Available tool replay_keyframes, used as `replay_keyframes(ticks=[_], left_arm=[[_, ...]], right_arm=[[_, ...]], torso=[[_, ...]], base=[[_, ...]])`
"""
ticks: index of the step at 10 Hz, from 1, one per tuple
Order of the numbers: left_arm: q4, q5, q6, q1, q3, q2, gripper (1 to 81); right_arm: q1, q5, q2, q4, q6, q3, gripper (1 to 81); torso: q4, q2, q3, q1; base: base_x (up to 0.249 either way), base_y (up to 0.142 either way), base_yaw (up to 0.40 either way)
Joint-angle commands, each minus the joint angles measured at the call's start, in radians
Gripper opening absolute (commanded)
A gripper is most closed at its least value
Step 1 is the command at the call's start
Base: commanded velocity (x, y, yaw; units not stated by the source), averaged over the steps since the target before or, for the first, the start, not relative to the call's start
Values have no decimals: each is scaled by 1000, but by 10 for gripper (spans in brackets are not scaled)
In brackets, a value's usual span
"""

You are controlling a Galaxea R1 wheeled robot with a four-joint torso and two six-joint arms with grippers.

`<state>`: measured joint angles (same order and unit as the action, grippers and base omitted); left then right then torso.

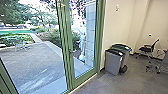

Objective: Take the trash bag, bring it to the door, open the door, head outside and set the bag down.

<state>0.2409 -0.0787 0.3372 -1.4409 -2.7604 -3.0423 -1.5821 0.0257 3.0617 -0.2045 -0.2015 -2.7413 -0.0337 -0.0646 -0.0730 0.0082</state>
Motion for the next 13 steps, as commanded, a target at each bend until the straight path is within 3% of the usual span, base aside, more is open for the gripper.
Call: replay_keyframes(ticks=[1,13], left_arm=[[-9,-62,3,55,2,-3,10],[-11,-62,3,55,2,-6,10]], right_arm=[[44,-61,4,7,-1,0,811],[49,-61,5,8,-1,-3,811]], torso=[[0,0,0,0],[0,0,0,0]], base=[[153,0,0],[153,-72,0]])
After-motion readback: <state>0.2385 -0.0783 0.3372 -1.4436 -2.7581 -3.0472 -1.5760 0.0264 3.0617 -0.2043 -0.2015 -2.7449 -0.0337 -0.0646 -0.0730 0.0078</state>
